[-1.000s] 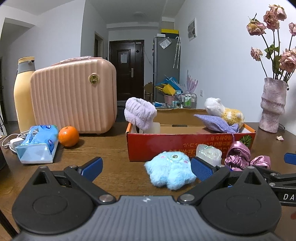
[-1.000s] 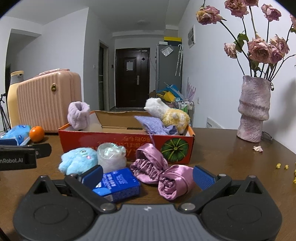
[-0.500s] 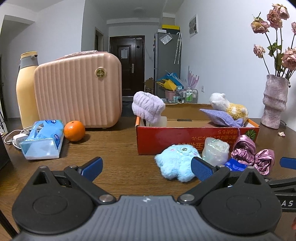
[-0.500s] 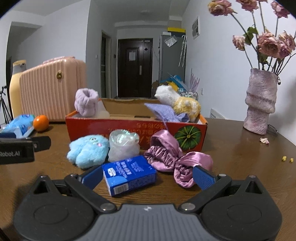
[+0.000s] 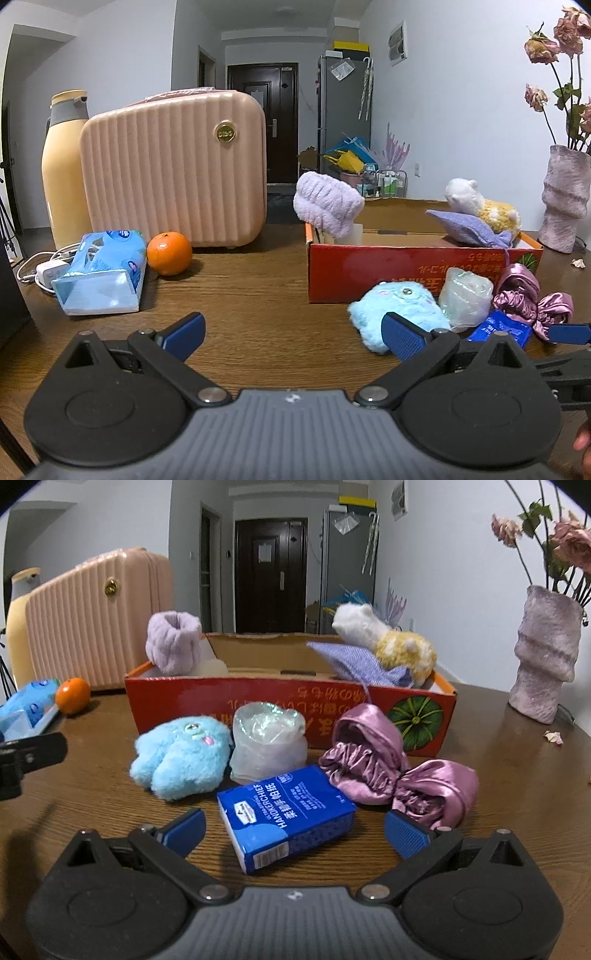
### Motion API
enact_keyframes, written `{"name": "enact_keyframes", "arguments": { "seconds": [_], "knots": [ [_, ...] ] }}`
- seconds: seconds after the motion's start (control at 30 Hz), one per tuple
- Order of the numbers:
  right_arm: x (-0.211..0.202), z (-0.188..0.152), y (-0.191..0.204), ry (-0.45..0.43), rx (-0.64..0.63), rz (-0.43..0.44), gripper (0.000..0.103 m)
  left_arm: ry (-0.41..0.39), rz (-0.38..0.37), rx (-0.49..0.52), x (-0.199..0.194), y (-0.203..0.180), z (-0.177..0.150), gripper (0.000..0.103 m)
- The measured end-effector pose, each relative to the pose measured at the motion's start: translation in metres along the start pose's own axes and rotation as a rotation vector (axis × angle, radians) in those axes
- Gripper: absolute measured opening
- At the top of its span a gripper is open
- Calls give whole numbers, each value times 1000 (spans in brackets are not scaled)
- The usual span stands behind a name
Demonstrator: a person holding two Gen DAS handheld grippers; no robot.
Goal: Organize soft objects
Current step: 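Close the right tool on the blue tissue pack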
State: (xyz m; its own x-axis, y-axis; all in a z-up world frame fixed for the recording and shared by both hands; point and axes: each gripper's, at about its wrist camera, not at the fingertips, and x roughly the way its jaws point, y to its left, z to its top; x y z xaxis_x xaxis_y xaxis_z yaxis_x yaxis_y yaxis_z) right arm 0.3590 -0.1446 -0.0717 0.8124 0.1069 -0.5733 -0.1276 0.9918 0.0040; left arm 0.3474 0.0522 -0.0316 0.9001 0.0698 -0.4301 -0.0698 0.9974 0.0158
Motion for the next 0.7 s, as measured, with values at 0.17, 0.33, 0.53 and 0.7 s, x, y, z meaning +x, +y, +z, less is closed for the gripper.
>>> {"name": "enact_keyframes", "arguments": {
  "seconds": [0.17,0.33,0.53,0.7],
  "knots": [
    [15,5,2,37,15,-4,103,14,-2,-2,4,3,-1,103],
    [23,9,3,49,26,-7,102,26,-5,0,6,3,-2,103],
    [29,10,3,73,25,14,89,34,-5,-4,8,3,-2,103],
    [28,9,4,69,18,15,88,38,-4,-4,9,3,-3,103]
  ]
}}
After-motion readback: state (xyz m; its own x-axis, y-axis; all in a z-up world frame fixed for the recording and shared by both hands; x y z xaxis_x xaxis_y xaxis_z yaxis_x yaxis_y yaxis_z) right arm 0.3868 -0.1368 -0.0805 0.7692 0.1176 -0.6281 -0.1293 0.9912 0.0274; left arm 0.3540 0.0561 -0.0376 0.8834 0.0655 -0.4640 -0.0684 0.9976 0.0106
